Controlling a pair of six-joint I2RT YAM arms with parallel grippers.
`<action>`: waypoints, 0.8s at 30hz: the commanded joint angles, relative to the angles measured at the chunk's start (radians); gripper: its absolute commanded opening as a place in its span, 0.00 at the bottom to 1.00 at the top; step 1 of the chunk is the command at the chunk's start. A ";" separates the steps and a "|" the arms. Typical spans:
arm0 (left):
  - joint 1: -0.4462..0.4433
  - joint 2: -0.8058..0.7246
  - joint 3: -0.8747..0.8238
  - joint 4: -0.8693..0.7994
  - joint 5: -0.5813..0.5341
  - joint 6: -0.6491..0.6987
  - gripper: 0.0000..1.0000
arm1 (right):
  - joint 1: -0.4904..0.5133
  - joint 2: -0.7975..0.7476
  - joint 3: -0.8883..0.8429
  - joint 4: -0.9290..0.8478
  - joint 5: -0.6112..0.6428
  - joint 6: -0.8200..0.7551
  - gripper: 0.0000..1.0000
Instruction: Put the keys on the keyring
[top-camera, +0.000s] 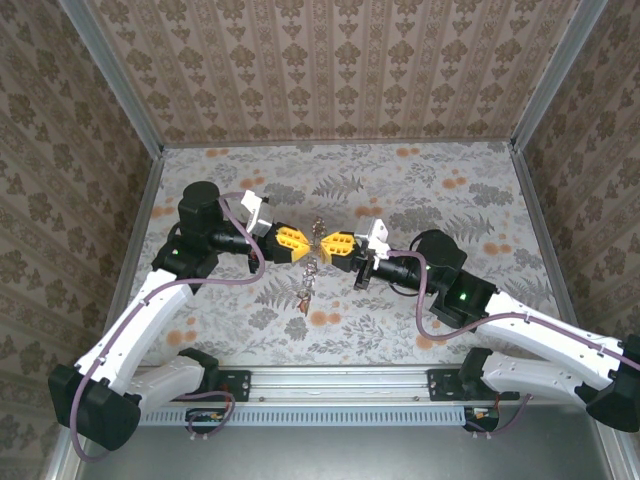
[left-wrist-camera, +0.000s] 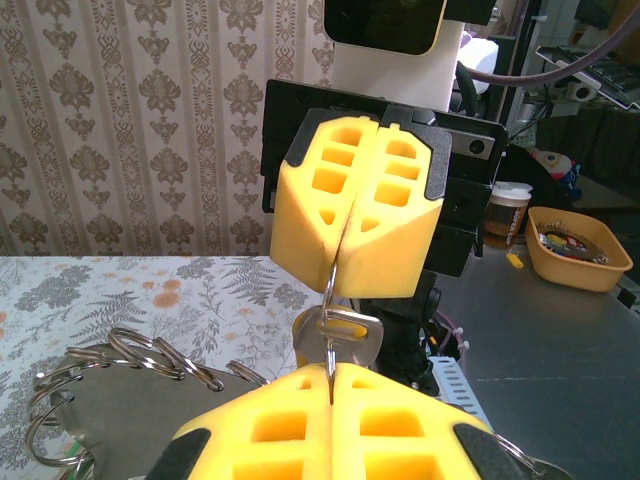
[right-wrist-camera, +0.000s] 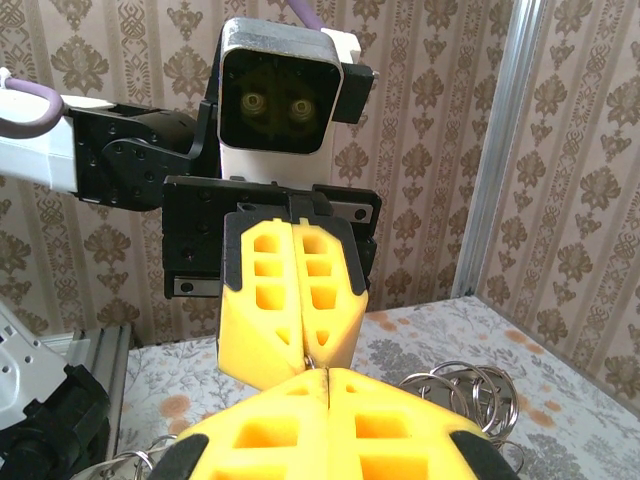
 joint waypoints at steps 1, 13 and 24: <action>0.002 -0.017 -0.002 0.031 0.026 -0.011 0.00 | 0.007 -0.014 0.007 0.007 -0.012 0.013 0.00; 0.002 -0.016 -0.003 0.031 0.024 -0.011 0.00 | 0.012 -0.013 0.001 0.007 -0.025 0.032 0.00; 0.003 -0.020 -0.002 0.030 0.027 -0.010 0.00 | 0.013 -0.003 -0.003 0.012 -0.019 0.036 0.00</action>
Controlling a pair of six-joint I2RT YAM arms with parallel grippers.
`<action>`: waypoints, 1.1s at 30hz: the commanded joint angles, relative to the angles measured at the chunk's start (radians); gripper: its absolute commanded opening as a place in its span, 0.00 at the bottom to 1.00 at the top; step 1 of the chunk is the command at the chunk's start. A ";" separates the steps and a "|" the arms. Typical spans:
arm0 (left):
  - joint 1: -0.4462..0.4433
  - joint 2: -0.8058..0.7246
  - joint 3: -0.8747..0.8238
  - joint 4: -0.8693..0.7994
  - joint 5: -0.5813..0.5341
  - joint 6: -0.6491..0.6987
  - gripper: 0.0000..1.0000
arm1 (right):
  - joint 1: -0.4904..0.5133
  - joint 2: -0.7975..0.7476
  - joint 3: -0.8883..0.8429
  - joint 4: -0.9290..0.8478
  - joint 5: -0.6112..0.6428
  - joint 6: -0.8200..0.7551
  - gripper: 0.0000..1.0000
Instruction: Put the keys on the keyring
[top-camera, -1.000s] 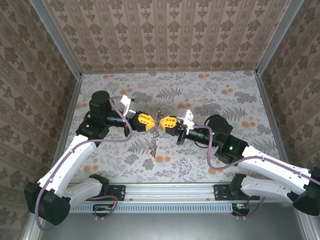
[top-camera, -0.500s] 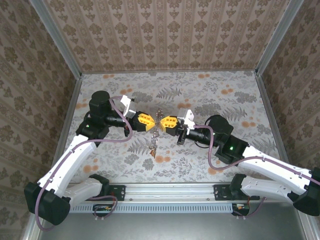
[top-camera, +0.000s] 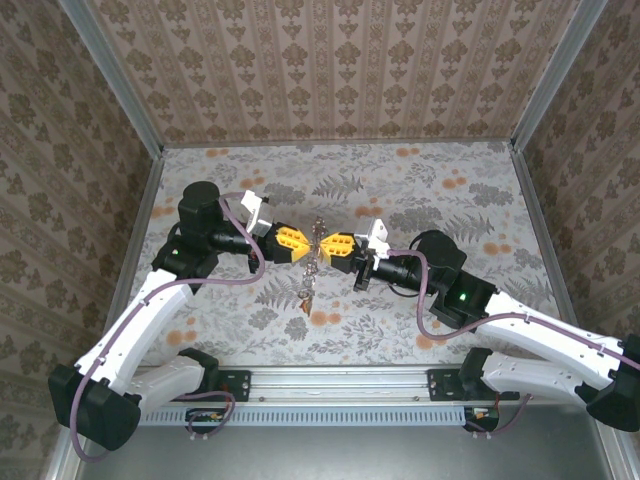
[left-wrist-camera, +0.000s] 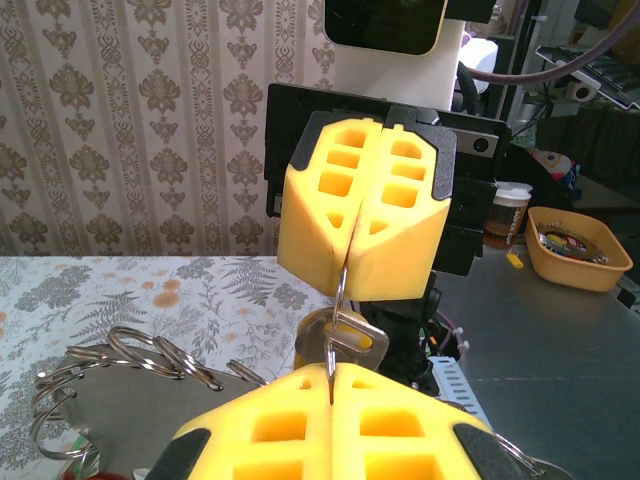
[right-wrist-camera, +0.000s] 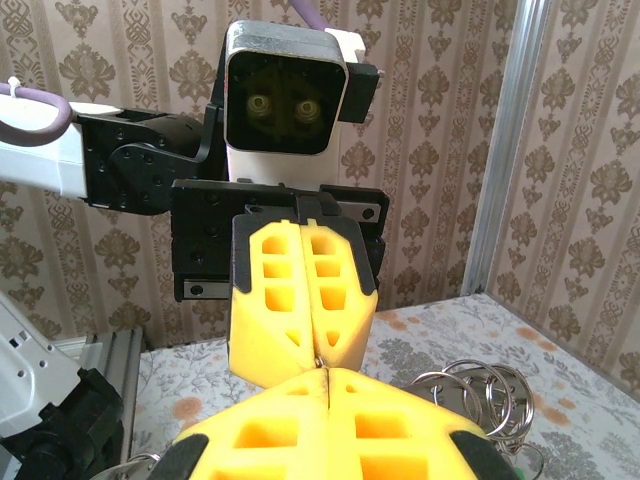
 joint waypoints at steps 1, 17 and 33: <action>0.004 -0.020 -0.002 0.031 0.029 -0.011 0.00 | 0.006 -0.002 -0.002 0.012 -0.013 0.011 0.00; 0.003 -0.022 -0.002 0.032 0.030 -0.011 0.00 | 0.006 0.009 -0.004 0.014 0.008 0.008 0.00; 0.001 -0.025 -0.002 0.033 0.031 -0.011 0.00 | 0.006 0.015 -0.008 0.019 0.030 0.005 0.00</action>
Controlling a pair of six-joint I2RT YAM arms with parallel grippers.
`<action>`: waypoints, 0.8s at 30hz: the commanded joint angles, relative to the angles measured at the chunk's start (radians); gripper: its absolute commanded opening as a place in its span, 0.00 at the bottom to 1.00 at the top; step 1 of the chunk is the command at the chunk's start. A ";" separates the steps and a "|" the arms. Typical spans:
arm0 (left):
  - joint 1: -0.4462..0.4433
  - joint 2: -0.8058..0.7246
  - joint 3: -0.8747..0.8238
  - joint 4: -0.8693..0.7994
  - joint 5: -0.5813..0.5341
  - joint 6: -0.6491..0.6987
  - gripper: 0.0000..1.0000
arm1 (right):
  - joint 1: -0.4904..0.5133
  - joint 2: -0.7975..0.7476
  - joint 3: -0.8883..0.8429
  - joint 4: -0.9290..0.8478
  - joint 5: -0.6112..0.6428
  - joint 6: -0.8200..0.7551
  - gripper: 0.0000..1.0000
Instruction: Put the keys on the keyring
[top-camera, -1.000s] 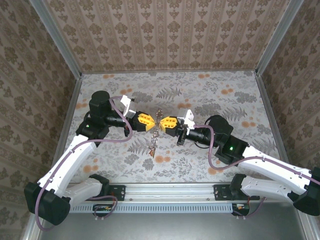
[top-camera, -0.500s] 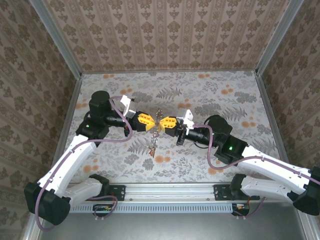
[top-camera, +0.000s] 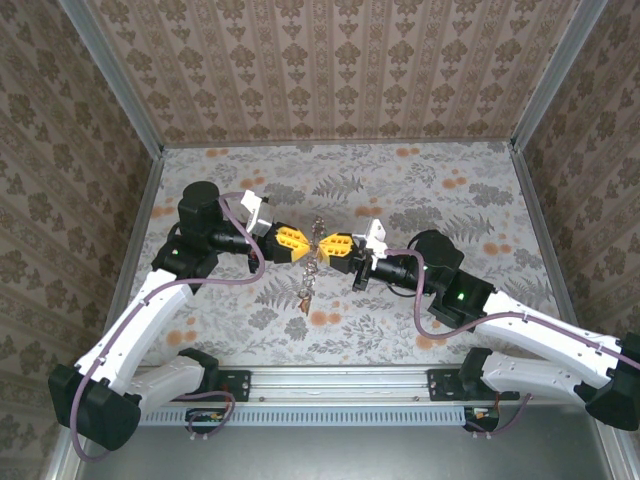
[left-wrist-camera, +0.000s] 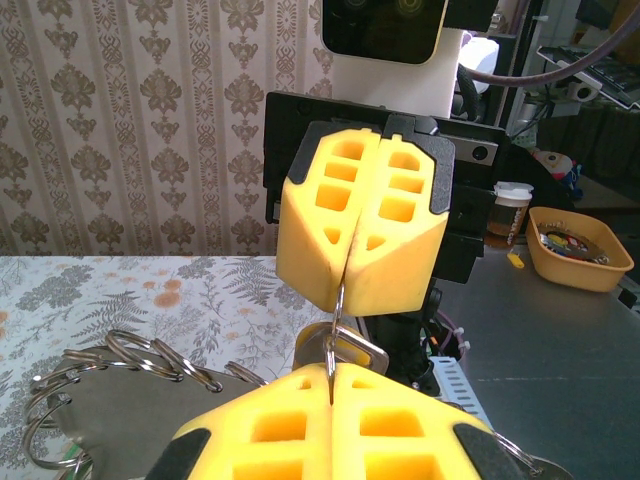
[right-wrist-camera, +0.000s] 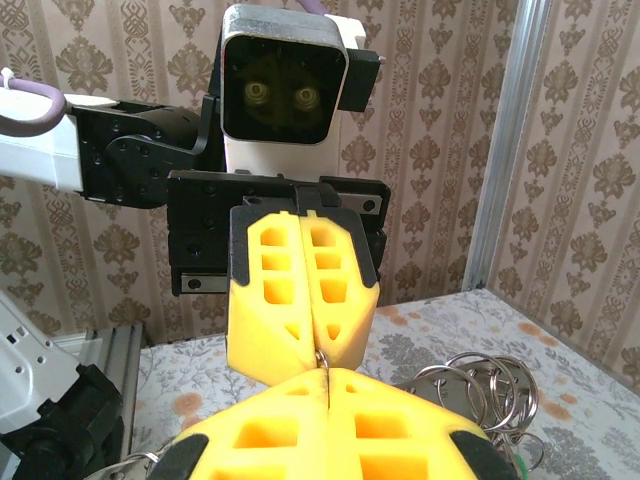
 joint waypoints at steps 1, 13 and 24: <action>0.001 -0.024 -0.001 0.033 0.031 -0.011 0.00 | 0.005 0.004 -0.008 0.019 0.028 0.005 0.00; 0.001 -0.026 0.000 0.028 0.029 -0.007 0.00 | 0.005 -0.002 -0.005 0.017 0.058 0.008 0.00; 0.000 -0.036 0.001 0.023 0.026 0.002 0.00 | -0.001 0.019 0.062 -0.099 0.107 0.082 0.00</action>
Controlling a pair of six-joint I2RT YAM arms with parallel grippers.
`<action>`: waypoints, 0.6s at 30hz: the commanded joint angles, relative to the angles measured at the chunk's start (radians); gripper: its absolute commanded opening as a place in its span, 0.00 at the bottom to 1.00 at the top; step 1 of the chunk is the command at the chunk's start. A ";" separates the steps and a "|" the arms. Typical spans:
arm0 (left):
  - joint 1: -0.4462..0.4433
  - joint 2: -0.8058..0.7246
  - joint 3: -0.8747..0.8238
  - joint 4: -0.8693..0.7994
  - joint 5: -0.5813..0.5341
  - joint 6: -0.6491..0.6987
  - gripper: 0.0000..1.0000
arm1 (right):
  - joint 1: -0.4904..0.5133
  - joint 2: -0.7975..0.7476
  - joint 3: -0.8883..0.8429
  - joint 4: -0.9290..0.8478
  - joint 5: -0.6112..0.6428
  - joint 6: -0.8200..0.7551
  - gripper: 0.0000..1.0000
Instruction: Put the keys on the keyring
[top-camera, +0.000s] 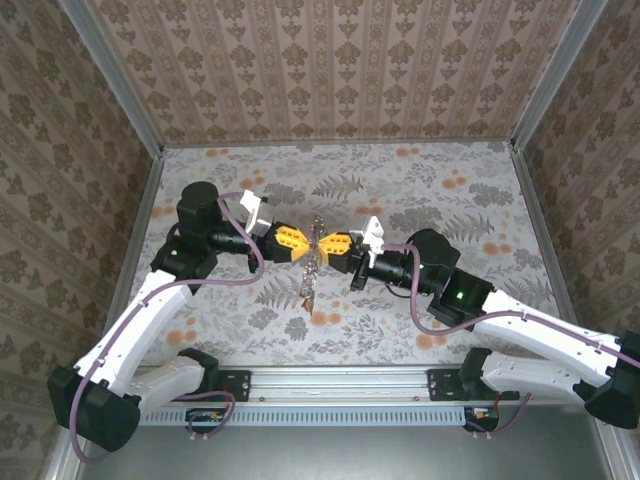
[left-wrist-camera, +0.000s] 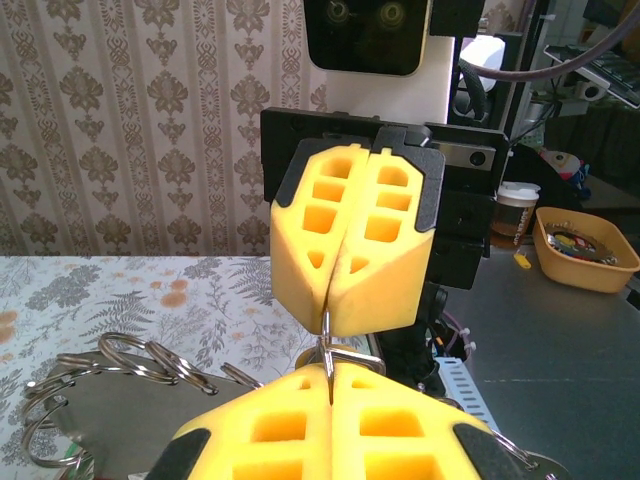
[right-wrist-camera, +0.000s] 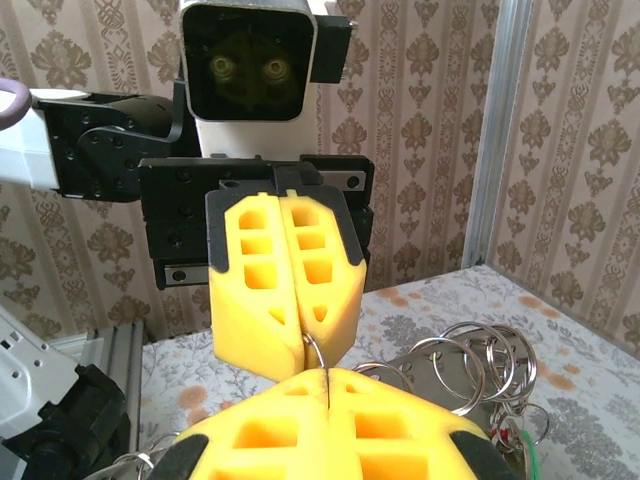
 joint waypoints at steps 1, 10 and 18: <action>0.000 -0.030 0.001 0.023 0.039 0.001 0.00 | -0.004 0.008 0.044 -0.052 0.070 0.034 0.00; -0.007 -0.038 0.005 0.013 0.035 0.011 0.00 | -0.014 0.031 0.084 -0.104 0.089 0.108 0.00; -0.015 -0.050 0.010 -0.007 0.030 0.026 0.00 | -0.024 0.021 0.088 -0.138 0.129 0.151 0.00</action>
